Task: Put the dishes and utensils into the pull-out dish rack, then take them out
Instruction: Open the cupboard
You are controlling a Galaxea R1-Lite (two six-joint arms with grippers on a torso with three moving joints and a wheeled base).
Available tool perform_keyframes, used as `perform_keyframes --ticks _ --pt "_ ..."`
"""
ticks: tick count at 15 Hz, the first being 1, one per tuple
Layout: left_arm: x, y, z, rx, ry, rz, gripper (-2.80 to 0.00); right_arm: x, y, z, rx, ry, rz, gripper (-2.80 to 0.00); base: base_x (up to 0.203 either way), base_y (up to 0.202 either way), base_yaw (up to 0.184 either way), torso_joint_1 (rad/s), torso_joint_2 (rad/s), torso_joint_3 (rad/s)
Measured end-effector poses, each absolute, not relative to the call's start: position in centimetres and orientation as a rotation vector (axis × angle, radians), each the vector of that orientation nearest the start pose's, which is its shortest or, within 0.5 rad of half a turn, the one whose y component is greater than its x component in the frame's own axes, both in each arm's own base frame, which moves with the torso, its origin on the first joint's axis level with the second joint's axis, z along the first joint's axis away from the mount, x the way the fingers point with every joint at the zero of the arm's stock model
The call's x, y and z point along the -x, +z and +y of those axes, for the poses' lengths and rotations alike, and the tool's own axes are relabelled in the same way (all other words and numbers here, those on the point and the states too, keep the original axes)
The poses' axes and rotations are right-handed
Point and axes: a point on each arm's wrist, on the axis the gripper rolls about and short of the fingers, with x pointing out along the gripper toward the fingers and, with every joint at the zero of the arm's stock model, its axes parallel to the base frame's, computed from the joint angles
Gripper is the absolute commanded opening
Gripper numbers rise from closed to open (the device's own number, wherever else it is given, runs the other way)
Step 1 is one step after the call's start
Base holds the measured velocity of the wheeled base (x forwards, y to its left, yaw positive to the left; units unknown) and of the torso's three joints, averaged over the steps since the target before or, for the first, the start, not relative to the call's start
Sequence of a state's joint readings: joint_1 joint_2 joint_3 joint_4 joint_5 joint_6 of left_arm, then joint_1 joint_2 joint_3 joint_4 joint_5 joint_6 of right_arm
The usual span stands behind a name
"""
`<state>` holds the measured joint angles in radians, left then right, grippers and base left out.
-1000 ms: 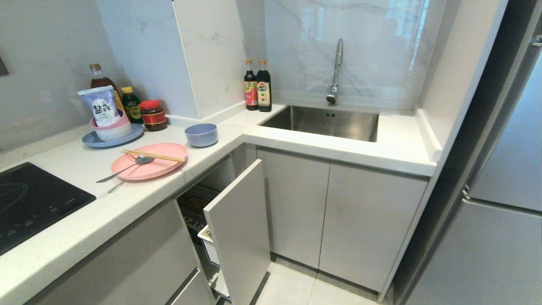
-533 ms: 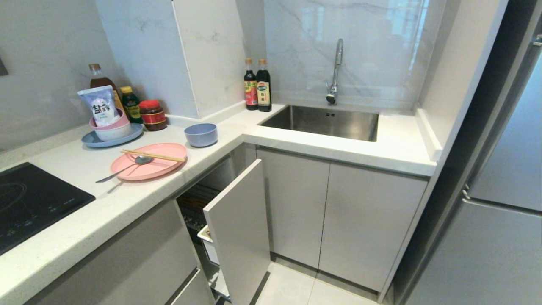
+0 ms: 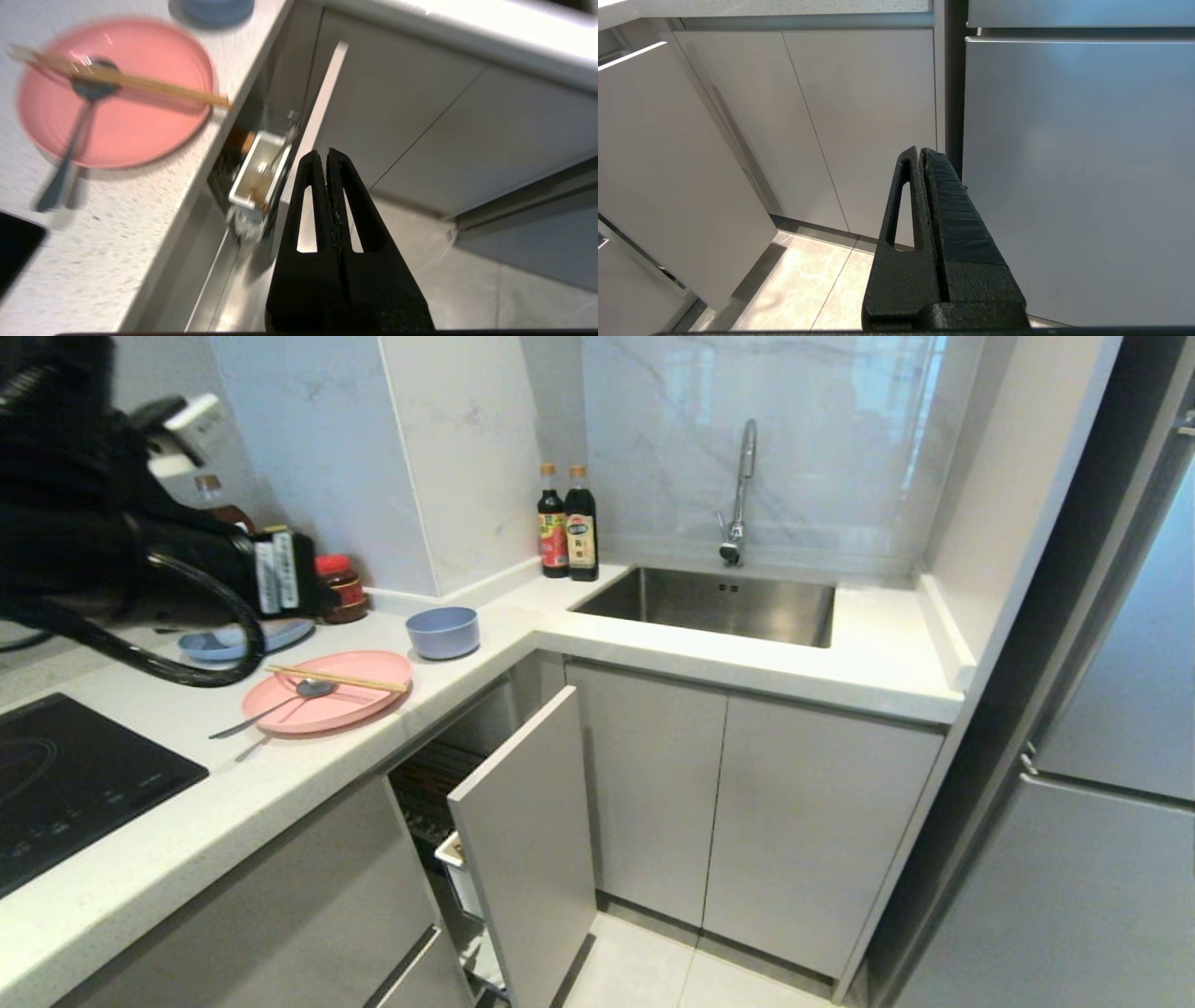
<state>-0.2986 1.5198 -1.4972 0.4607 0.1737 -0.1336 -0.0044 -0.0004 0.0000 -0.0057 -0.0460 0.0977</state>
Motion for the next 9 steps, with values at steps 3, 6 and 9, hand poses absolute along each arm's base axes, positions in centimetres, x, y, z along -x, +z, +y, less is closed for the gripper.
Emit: perform_keyframes --ticks 3,6,9 --pt "-28.8 28.3 -9.0 -0.019 0.003 0.601 -2.8 2.3 7.6 -0.1 -0.098 -0.05 -0.008 -2.8 0.0 0.0 0.0 0.0 0.0 0.0" --pt "-32.4 24.9 -9.8 -0.056 0.069 0.682 -2.8 2.3 7.6 -0.1 -0.098 -0.05 -0.008 -2.8 0.0 0.0 0.0 0.0 0.0 0.0" --pt "-35.5 22.5 -9.8 -0.049 0.123 0.703 -2.8 2.3 7.6 -0.1 -0.098 -0.05 -0.008 -2.8 0.0 0.0 0.0 0.0 0.0 0.0"
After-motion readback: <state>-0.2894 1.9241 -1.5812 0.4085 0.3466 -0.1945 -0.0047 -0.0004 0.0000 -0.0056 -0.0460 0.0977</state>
